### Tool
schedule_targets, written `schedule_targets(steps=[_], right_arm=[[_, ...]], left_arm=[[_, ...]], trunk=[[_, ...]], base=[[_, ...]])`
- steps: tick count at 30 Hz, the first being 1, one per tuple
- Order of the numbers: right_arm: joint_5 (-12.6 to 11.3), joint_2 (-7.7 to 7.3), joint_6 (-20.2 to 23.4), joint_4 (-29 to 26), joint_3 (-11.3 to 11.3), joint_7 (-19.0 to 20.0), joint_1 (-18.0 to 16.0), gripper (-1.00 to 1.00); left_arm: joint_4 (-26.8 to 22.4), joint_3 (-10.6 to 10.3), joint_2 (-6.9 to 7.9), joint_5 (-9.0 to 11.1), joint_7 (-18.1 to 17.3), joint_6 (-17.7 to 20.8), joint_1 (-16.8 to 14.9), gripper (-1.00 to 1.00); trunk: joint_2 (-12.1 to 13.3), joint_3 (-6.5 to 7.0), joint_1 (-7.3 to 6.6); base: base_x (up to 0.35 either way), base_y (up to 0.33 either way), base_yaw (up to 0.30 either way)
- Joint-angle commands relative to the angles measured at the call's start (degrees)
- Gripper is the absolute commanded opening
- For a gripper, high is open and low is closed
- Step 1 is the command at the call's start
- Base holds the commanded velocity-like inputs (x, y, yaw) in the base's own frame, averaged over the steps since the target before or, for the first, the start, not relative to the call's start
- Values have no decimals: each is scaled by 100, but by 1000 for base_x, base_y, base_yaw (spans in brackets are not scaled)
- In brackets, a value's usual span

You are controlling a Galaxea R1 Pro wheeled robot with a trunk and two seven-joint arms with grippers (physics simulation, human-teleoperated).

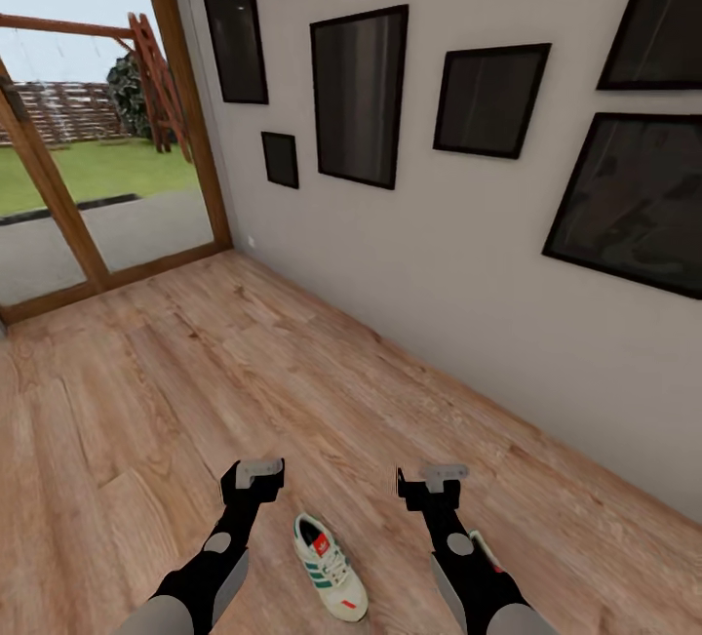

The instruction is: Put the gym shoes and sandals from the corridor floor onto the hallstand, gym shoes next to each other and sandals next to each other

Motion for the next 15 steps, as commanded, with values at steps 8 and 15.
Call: schedule_targets(steps=[8, 15], right_arm=[[60, 7, -20, 8, -39, -10, -5, 100], [60, 7, -20, 8, -39, -10, -5, 100]], left_arm=[[3, 11, -2, -20, -1, -18, -1, 100], [3, 11, -2, -20, -5, -14, -1, 100]], trunk=[[-2, -5, -1], [-2, -5, -1]], base=[[0, 0, -261], [87, 9, -261]])
